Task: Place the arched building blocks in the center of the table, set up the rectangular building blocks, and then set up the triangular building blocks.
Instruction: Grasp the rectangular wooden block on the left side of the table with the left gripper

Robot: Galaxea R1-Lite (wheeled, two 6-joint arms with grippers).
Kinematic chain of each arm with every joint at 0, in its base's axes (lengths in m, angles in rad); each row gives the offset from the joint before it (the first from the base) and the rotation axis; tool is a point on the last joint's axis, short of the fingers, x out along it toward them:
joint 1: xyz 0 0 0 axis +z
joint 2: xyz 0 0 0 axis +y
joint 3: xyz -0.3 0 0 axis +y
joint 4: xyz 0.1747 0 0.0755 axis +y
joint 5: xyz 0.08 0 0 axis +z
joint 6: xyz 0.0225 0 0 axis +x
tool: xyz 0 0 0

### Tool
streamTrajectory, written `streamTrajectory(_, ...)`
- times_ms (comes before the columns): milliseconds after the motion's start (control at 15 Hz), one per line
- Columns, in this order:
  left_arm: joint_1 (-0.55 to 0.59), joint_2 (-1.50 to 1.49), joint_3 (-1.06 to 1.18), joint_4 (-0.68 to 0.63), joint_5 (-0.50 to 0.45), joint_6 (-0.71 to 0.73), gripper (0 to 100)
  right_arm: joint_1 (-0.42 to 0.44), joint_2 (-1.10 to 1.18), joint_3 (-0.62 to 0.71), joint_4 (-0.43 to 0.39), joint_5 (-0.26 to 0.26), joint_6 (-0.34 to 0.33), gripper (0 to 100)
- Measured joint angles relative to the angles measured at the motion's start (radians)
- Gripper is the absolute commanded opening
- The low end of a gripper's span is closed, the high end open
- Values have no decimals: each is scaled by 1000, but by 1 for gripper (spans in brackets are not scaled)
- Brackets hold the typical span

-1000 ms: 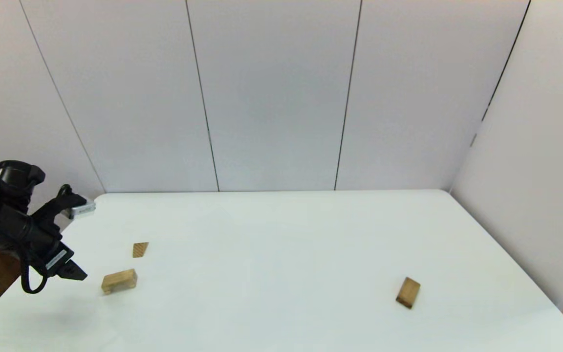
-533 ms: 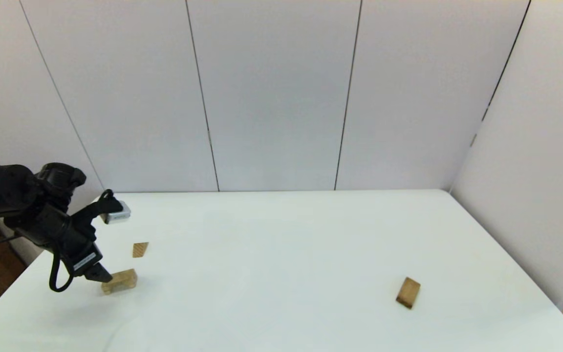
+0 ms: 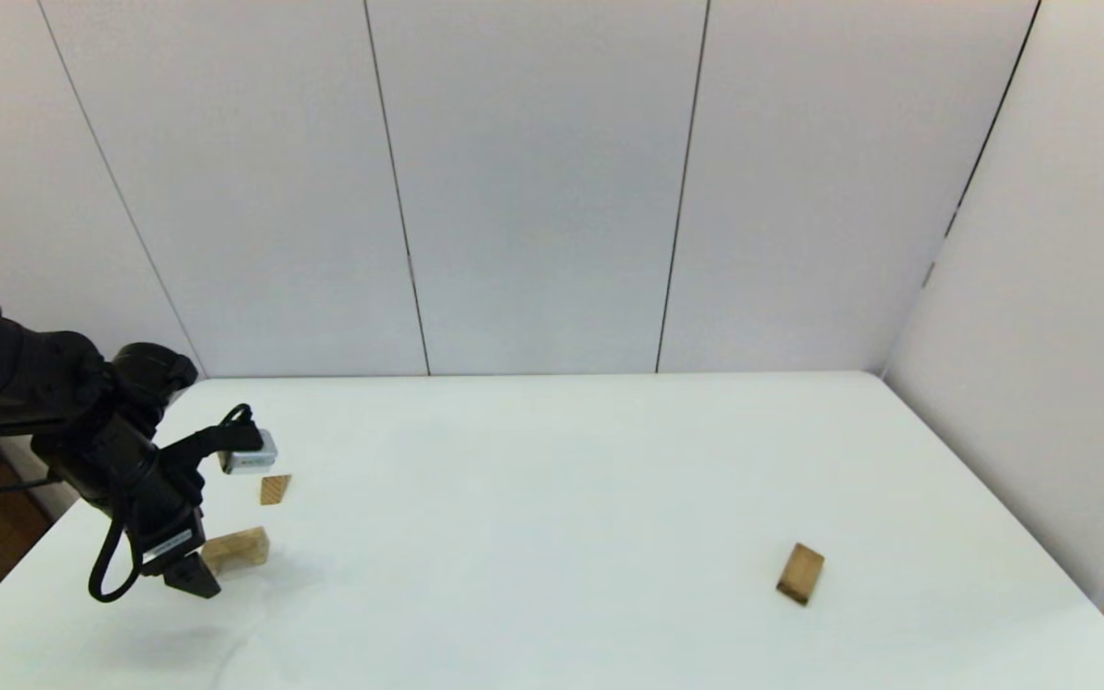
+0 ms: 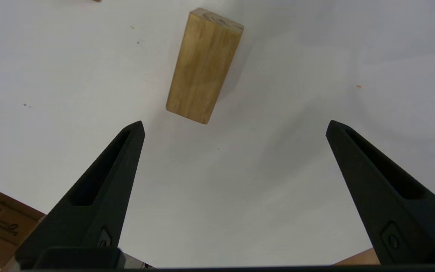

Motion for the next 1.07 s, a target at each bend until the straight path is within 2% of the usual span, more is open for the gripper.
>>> streamTrajectory(400, -2, 58, -38, 5, 29, 56, 100, 0, 0, 0, 1, 1, -6, 100)
streamTrajectory(1067, -35, 190, -137, 7, 70, 60, 100, 0, 0, 0, 1, 0, -29, 100)
